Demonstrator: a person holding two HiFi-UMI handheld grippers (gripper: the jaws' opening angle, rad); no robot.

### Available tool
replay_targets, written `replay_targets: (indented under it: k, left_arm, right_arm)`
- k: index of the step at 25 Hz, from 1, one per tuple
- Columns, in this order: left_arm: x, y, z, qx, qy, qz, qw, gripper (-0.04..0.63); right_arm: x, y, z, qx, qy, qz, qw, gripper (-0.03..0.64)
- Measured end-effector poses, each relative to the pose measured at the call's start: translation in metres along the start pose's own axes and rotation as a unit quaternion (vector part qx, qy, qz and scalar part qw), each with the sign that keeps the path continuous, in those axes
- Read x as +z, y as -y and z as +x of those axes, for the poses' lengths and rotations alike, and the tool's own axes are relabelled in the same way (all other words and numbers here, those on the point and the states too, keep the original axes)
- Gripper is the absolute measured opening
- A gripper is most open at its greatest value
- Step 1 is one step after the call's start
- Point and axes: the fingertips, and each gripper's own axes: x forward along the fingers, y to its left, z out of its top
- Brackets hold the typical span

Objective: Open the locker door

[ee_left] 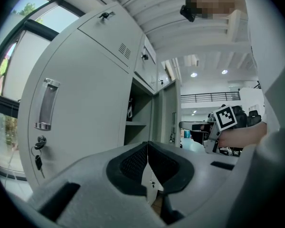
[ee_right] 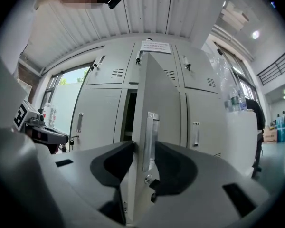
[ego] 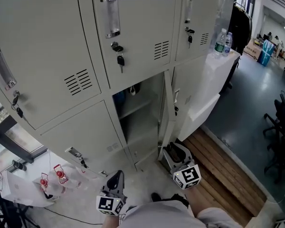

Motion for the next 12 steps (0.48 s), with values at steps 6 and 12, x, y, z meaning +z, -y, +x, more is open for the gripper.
replay_targets:
  k: [6,12]
  left_arm:
    - [0.001,0.015,0.015,-0.029,0.000,0.003,0.9996,0.011]
    - [0.002,0.029,0.030,-0.051,-0.003,0.004,0.9987,0.011]
  right_arm:
    - [-0.003,0.026,-0.022,-0.038,-0.001,0.009,0.999,0.132]
    - [-0.005,0.056,-0.042,-0.088,-0.001,0.022,0.996,0.117]
